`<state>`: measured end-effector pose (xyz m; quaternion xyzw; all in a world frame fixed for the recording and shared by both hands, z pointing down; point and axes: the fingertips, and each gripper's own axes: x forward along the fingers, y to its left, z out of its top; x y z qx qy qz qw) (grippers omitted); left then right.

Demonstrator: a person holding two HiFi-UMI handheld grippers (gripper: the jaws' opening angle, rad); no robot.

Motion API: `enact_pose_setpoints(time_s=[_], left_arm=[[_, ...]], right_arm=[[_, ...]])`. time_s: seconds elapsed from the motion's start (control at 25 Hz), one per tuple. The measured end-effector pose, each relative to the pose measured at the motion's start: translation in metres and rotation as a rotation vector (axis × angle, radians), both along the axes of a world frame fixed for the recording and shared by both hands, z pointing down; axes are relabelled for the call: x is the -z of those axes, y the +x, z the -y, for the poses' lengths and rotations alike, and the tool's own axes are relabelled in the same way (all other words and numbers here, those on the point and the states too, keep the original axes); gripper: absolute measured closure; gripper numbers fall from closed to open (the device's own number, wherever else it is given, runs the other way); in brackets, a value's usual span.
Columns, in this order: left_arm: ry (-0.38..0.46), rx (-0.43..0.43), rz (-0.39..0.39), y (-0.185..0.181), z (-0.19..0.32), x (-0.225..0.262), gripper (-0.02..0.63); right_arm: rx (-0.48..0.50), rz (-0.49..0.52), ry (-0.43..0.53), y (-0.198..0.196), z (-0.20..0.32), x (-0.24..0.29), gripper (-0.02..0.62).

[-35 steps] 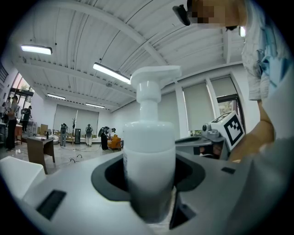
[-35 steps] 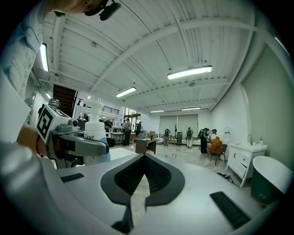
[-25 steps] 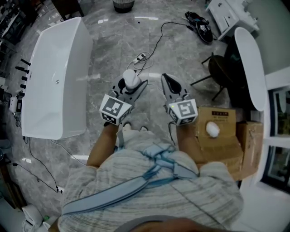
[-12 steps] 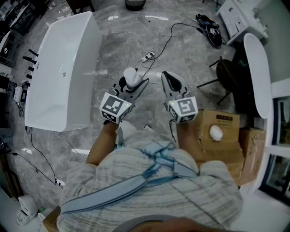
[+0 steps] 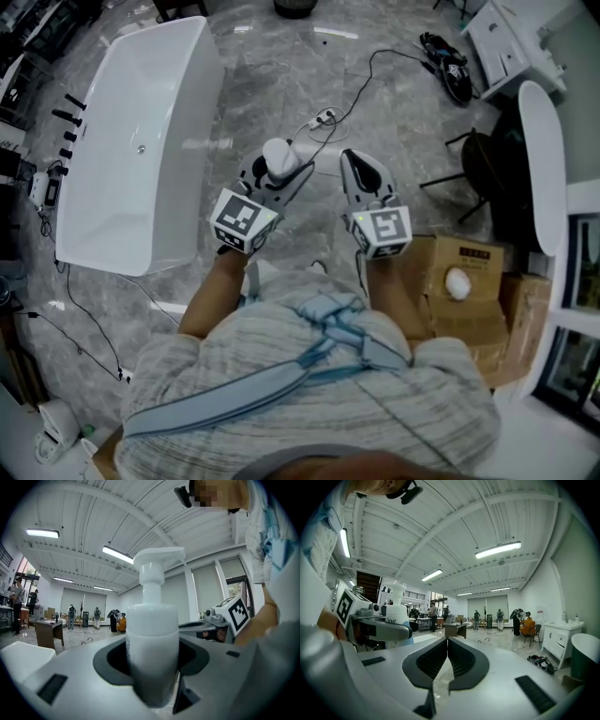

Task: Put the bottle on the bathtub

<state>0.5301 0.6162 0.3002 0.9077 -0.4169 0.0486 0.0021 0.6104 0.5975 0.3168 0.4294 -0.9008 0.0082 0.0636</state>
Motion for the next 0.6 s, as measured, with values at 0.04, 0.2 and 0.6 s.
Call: enact_pose_setpoints(time_s=[0.04, 0.2, 0.6], left_arm=[[0.001, 0.001, -0.001, -0.013, 0.004, 0.0, 0.374], [-0.002, -0.002, -0.006, -0.065, 0.021, -0.005, 0.374], [-0.017, -0.01, -0.025, -0.193, 0.057, -0.01, 0.374]], right_arm=[[-0.004, -0.004, 0.003, -0.012, 0.005, -0.001, 0.591], [-0.009, -0.007, 0.012, -0.064, 0.02, -0.002, 0.591], [-0.029, -0.028, -0.011, -0.187, 0.05, -0.005, 0.591]])
